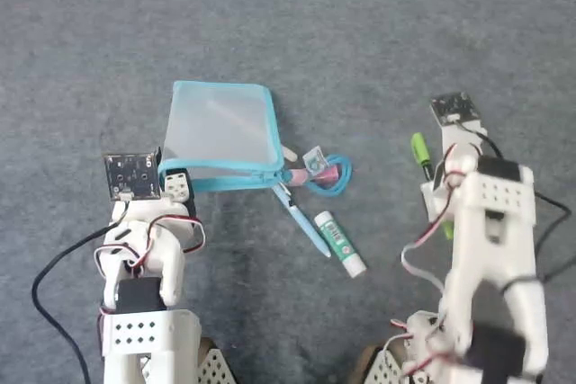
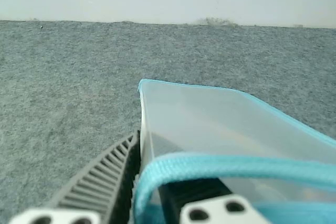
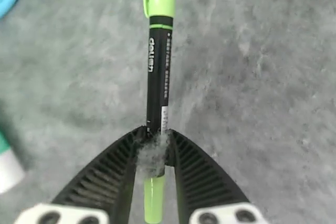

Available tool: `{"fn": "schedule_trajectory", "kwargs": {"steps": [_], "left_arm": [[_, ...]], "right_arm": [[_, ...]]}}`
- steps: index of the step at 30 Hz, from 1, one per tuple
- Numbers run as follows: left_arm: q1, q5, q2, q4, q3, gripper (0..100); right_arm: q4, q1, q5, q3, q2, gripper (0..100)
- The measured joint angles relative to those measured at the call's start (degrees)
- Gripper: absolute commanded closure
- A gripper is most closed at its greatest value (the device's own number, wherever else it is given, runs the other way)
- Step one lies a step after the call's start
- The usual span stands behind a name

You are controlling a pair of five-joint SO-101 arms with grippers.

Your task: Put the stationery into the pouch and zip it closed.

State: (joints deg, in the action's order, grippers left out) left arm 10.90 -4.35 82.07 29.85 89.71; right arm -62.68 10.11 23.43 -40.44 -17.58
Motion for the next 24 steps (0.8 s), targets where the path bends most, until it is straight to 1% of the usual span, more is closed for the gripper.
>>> {"fn": "schedule_trajectory", "kwargs": {"steps": [3,5,7,9,14,19,24], "left_arm": [[0.18,0.00,0.00,0.00,0.88,99],[0.09,0.00,0.00,0.00,0.88,99],[0.09,0.00,0.00,0.00,0.88,99],[0.09,0.00,0.00,0.00,0.88,99],[0.09,0.00,0.00,0.00,0.88,99],[0.09,0.00,0.00,-0.09,0.88,99],[0.09,0.00,0.00,-0.09,0.88,99]], "right_arm": [[3.96,0.00,-0.88,2.90,8.53,97.6],[4.92,-0.18,-0.88,4.84,13.89,91.7],[4.92,-1.93,-0.70,6.15,18.20,85.2],[4.92,-4.04,0.00,6.68,21.10,82.5],[4.31,-5.27,1.23,6.77,21.71,86.8],[1.93,-4.92,1.32,7.30,21.71,99.1],[-0.18,-2.11,1.49,7.30,21.80,99.1]]}}
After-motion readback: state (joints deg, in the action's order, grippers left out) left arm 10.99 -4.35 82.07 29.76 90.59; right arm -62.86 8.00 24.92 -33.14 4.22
